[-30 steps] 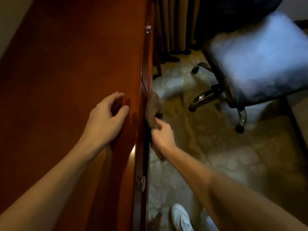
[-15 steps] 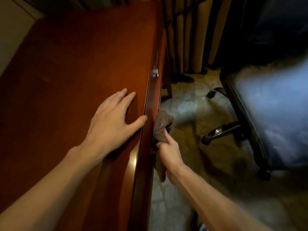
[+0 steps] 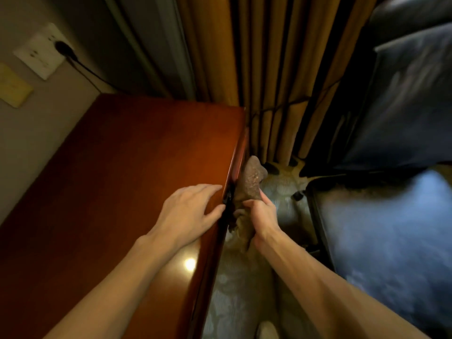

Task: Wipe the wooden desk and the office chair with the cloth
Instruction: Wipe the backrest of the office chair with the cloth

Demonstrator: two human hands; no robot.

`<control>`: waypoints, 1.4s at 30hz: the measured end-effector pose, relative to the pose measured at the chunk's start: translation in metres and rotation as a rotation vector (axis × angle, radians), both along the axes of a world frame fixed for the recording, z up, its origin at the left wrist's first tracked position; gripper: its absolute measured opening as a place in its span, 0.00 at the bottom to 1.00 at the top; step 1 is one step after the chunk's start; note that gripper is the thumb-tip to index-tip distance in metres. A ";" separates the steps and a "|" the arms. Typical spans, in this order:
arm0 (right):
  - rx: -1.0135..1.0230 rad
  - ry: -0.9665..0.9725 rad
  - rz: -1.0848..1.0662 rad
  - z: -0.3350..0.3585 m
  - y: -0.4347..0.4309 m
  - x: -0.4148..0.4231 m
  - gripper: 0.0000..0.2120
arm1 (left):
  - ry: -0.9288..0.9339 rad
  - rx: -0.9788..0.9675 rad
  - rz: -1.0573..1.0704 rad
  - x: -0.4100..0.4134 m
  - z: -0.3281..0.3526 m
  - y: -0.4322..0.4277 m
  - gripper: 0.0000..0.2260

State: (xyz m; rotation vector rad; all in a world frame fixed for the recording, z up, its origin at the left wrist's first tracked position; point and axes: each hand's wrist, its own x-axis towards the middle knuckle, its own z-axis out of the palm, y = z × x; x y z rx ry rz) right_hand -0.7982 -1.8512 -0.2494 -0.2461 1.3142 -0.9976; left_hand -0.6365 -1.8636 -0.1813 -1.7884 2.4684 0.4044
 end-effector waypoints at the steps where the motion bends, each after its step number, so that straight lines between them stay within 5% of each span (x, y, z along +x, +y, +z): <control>1: -0.002 0.003 -0.010 0.013 0.002 -0.005 0.28 | 0.018 -0.002 -0.005 -0.003 0.007 0.002 0.25; 11: -0.097 0.279 0.020 0.103 0.041 -0.048 0.31 | 0.114 0.124 -0.004 -0.018 0.047 0.054 0.24; 20: -0.040 0.233 0.093 0.016 -0.014 -0.067 0.31 | -0.023 0.234 0.187 -0.011 -0.029 -0.024 0.26; 32: 0.007 0.194 0.465 -0.087 -0.170 -0.030 0.39 | 0.084 0.273 0.444 -0.013 -0.059 -0.155 0.30; 36: -0.002 0.274 0.575 -0.084 -0.151 -0.027 0.33 | 0.083 0.345 0.432 -0.018 -0.058 -0.157 0.33; 40: -0.037 0.343 1.009 -0.087 -0.119 -0.063 0.23 | 0.120 0.343 0.486 -0.037 -0.057 -0.154 0.34; 42: 0.020 0.279 0.953 -0.091 -0.116 -0.079 0.22 | 0.146 0.358 0.535 -0.037 -0.059 -0.155 0.34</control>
